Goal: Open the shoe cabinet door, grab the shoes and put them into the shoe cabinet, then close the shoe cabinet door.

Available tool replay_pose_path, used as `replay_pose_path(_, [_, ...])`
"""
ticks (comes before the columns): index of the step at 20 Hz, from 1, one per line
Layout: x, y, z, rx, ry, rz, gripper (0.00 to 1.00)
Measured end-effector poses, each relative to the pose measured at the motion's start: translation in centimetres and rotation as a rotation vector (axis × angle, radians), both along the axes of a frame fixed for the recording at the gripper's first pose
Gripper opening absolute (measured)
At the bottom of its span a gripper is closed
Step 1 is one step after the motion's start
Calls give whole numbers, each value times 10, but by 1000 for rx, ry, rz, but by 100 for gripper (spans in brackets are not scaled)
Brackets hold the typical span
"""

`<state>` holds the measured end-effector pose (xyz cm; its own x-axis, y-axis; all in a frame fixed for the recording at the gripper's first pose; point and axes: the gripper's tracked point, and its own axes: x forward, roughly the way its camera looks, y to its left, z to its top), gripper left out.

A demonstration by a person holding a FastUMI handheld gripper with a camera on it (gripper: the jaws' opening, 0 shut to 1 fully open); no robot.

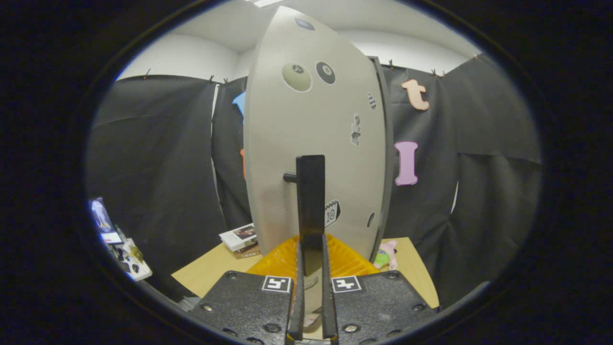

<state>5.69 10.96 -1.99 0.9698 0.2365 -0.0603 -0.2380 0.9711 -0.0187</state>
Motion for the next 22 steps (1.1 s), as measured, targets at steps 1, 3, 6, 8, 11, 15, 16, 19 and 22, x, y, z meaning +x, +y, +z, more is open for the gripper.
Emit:
replay_pose_path(1, [-5,-10,0,0,0,-11,15])
replay_pose_path(3, [-10,-20,-3,27,15,-9,12])
replay_pose_path(6, [-11,-45,-3,23,26,-12,9])
replay_pose_path(8, [-14,-67,-4,8,27,-31,9])
replay_pose_path(11, [-15,-101,-4,4,37,-59,6])
replay_pose_path(15, [-9,-151,-2,1,31,-112,4])
replay_pose_path(16, [-6,-161,-3,4,32,-123,4])
replay_pose_path(19, [-6,-161,-6,41,51,-86,4])
replay_pose_path(22, [-5,-166,-5,15,36,-80,4])
